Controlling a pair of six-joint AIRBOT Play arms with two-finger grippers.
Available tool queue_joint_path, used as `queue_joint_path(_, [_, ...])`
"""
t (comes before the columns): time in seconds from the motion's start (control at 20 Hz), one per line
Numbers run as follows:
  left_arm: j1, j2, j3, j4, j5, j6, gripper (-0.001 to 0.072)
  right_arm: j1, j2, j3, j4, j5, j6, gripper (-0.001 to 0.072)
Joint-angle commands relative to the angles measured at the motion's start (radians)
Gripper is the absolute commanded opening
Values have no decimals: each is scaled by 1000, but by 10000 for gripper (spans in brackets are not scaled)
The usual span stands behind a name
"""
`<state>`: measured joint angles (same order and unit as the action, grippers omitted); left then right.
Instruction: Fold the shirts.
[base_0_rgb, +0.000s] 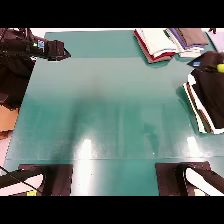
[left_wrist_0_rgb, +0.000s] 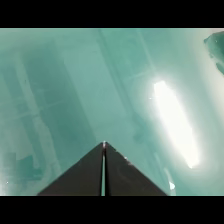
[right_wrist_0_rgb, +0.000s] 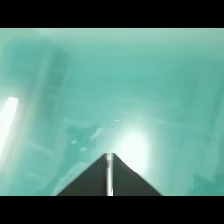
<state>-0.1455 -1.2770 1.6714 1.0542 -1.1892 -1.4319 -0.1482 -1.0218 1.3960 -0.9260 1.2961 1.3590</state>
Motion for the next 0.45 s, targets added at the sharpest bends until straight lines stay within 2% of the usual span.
queue_joint_path(0.0, [0,-1,0,0,4,0,25,174,0,3,7,-63,-37,25])
queue_joint_path(0.4, [0,-1,0,0,4,0,25,199,0,3,8,-63,-37,25])
